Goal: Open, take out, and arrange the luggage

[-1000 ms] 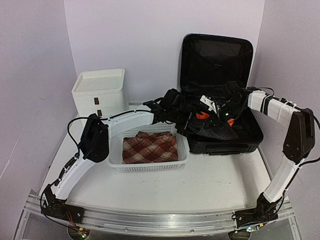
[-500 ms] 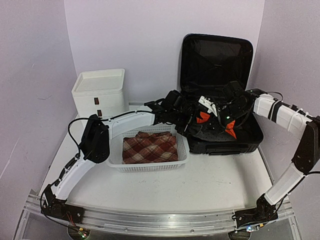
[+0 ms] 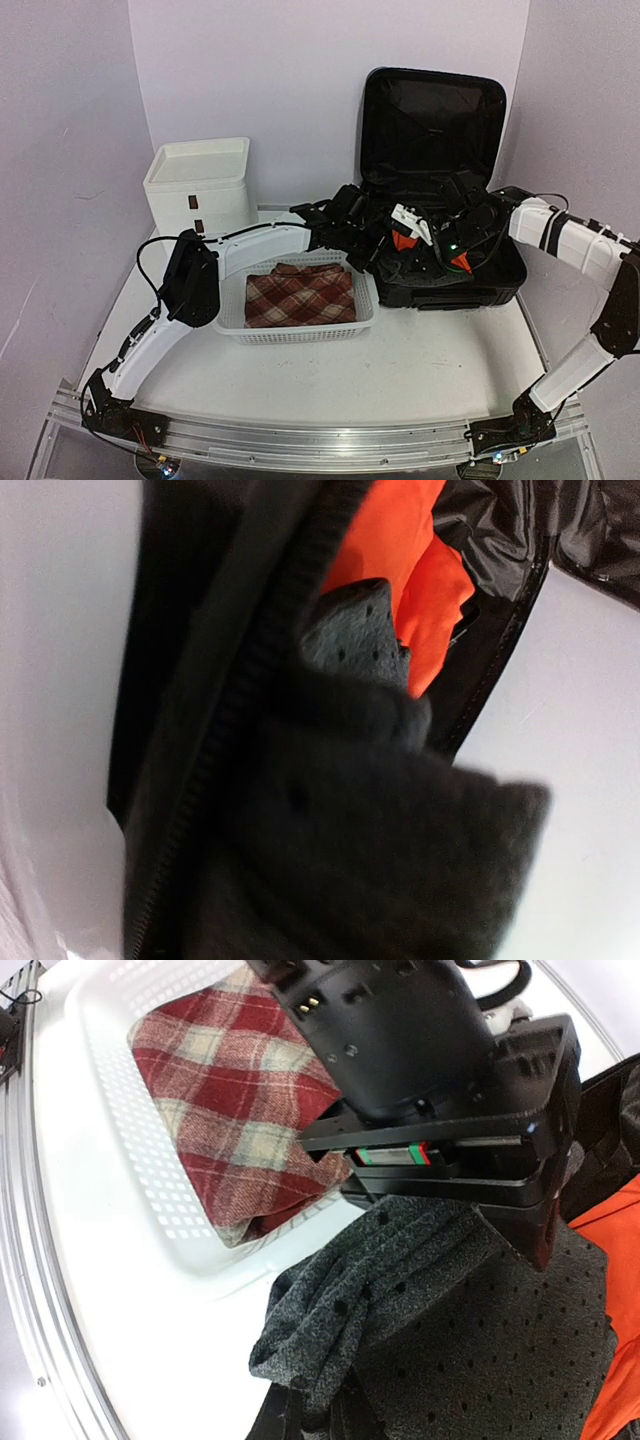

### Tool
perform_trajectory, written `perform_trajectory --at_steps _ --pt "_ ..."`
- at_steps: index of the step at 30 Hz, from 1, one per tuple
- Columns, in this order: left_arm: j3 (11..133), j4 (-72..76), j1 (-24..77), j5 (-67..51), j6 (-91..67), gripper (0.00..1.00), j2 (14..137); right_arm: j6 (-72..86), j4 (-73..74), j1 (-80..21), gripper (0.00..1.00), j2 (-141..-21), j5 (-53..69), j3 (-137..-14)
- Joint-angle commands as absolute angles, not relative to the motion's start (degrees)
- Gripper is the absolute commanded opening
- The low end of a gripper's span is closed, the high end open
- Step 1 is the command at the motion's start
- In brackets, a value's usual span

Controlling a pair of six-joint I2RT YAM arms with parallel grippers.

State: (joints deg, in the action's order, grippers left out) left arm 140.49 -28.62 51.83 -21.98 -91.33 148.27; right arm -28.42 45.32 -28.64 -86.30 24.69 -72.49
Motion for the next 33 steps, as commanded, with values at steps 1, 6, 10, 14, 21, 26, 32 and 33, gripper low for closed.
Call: perform_trajectory --at_steps 1,6,10,14,21,26,32,33 --pt "141.41 -30.89 49.88 -17.36 -82.85 0.33 145.70 -27.27 44.56 -31.58 0.00 -81.91 26.92 -71.50" --pt "138.51 -23.84 49.34 -19.38 -75.33 0.07 142.48 -25.71 44.56 -33.55 0.00 -80.52 25.55 -69.91" --pt "135.46 -18.53 49.30 -23.04 -68.77 0.00 139.35 -20.47 44.54 -33.93 0.20 -79.20 22.73 -69.67" --pt "131.70 -16.96 49.31 -26.06 -58.33 0.00 134.52 -12.29 44.47 -33.93 0.58 -76.33 15.77 -70.16" --pt "112.37 -11.77 49.38 -26.01 -42.35 0.00 120.33 2.81 47.64 -32.41 0.98 -75.94 8.94 -77.91" --pt "103.83 -9.59 49.31 -27.79 -38.10 0.00 115.26 15.97 50.05 -21.33 0.98 -84.33 24.72 -84.21" --pt "95.63 -4.55 47.63 -33.09 -36.08 0.00 111.74 21.03 48.24 -17.04 0.98 -94.83 35.86 -87.36" --pt "95.00 -3.99 47.04 -34.27 -36.37 0.00 111.77 21.84 47.32 -16.63 0.98 -96.64 37.82 -87.88"
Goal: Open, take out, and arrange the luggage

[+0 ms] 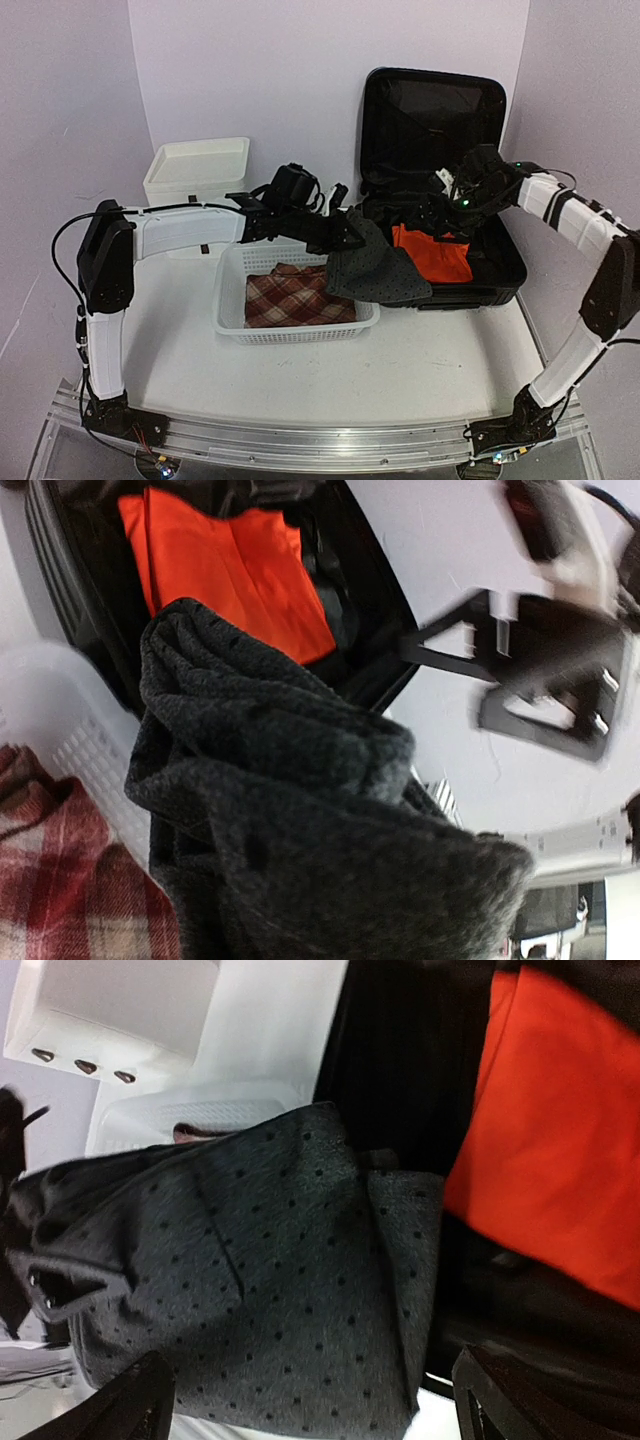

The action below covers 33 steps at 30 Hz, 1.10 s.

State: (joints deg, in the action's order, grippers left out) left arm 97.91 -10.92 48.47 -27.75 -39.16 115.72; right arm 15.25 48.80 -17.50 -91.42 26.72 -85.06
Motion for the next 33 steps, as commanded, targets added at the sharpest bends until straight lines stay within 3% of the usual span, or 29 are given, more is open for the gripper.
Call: perform_trajectory --at_steps 1,7,16,26,33 --pt "94.57 -3.18 46.36 -35.36 -36.92 0.00 111.94 22.88 46.07 -16.35 0.98 -98.63 39.47 -88.48" --pt "92.34 -0.22 41.71 -40.72 -39.80 0.00 113.41 32.54 36.79 -14.65 0.98 -108.98 47.53 -90.00" --pt "89.09 8.13 38.32 -46.12 -44.36 0.00 115.63 33.02 36.67 -14.32 0.98 -114.05 45.92 -90.14" --pt "88.12 12.89 37.44 -49.15 -47.60 0.00 116.37 35.95 30.73 -15.03 0.98 -115.06 53.18 -87.75" --pt "86.46 15.55 36.74 -49.68 -49.79 0.00 116.20 39.31 23.34 -16.41 0.91 -113.44 55.38 -85.38"
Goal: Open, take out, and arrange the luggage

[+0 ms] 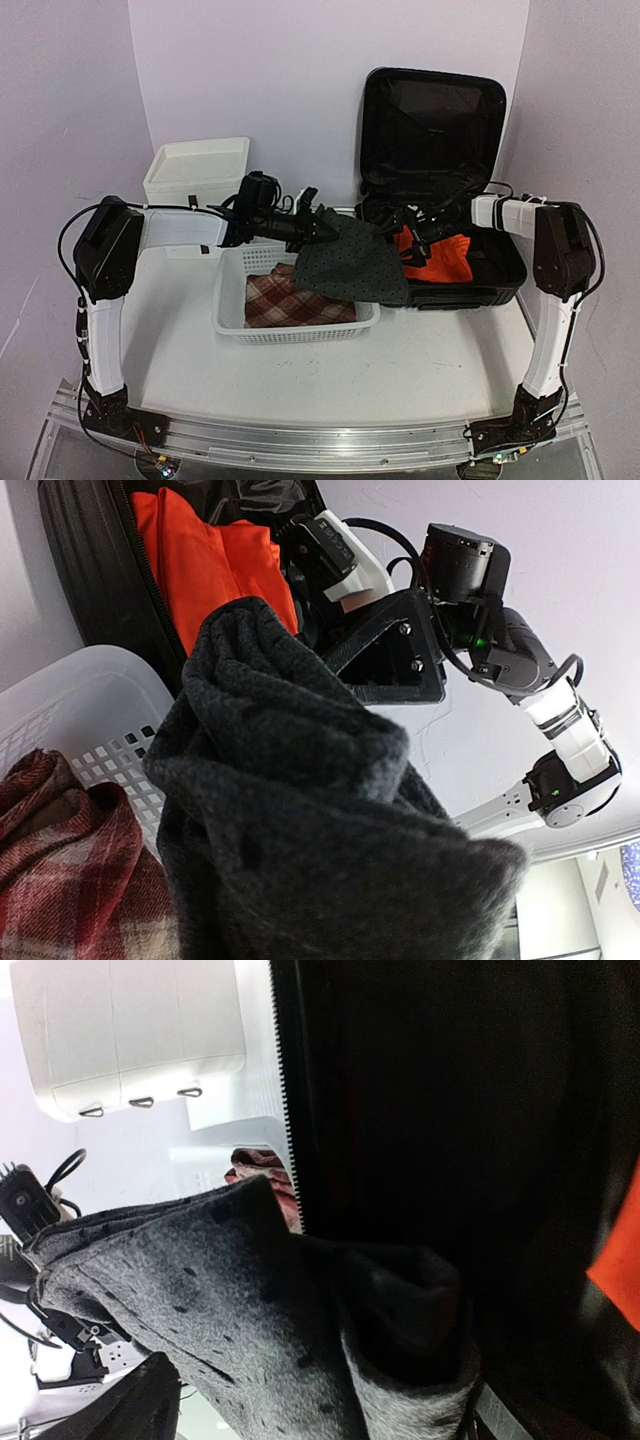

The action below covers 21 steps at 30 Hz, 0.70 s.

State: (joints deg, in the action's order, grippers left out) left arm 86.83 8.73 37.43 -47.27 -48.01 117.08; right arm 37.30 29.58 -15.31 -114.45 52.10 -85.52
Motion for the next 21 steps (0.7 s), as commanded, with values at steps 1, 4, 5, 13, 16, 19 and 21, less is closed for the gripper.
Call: perform_trajectory --at_steps 1,4,5,13,16,19,21 --pt "86.29 15.83 36.66 -49.76 -49.96 0.00 116.17 39.49 23.25 -16.47 0.85 -113.61 55.79 -85.54" --pt "85.60 16.66 36.33 -49.94 -50.76 0.00 115.98 38.82 22.87 -16.58 0.69 -113.20 55.87 -85.30" --pt "85.30 17.04 36.30 -50.00 -51.01 0.00 115.87 38.62 22.73 -16.60 0.62 -112.95 55.64 -85.14" --pt "82.15 18.43 35.88 -49.80 -52.08 0.00 113.37 39.70 20.62 -17.58 0.07 -112.11 53.48 -84.77" --pt "79.23 18.54 35.33 -49.16 -52.64 0.00 111.20 39.58 20.48 -18.73 0.00 -111.25 52.29 -85.21" --pt "75.16 18.54 34.47 -47.54 -54.25 0.00 108.47 40.04 20.56 -20.92 0.00 -111.33 52.08 -86.39" --pt "71.97 18.54 33.84 -45.86 -55.79 0.00 106.57 40.39 20.57 -22.72 0.00 -111.43 51.74 -86.88"
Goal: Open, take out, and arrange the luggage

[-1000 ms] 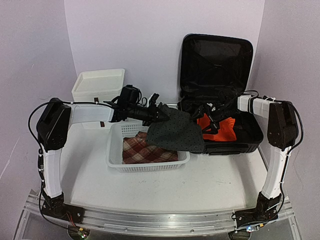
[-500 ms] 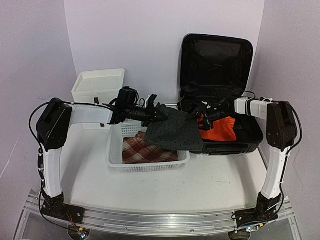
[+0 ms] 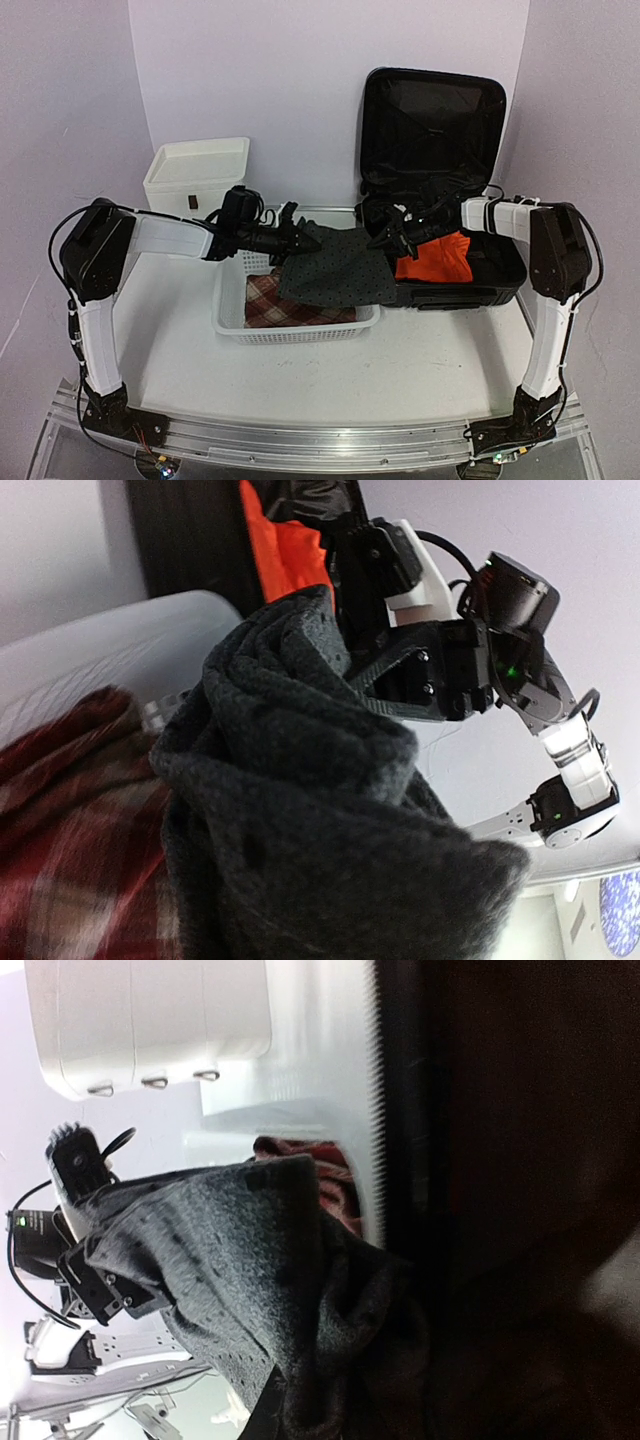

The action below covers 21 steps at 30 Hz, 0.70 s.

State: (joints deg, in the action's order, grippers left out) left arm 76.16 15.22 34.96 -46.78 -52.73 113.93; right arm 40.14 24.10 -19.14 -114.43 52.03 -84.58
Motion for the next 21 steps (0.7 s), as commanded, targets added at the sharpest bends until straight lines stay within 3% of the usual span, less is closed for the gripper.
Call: perform_trajectory --at_steps 1,9,21 --pt "70.12 18.54 33.72 -44.82 -56.26 0.00 105.46 40.38 20.57 -23.57 0.00 -111.40 51.38 -87.14" --pt "59.03 16.01 31.82 -39.25 -54.13 0.00 98.21 40.42 20.65 -28.38 0.00 -112.71 47.92 -88.67" --pt "55.90 8.54 28.65 -36.65 -47.79 0.00 96.31 39.19 22.12 -31.93 0.00 -117.90 42.48 -92.45"
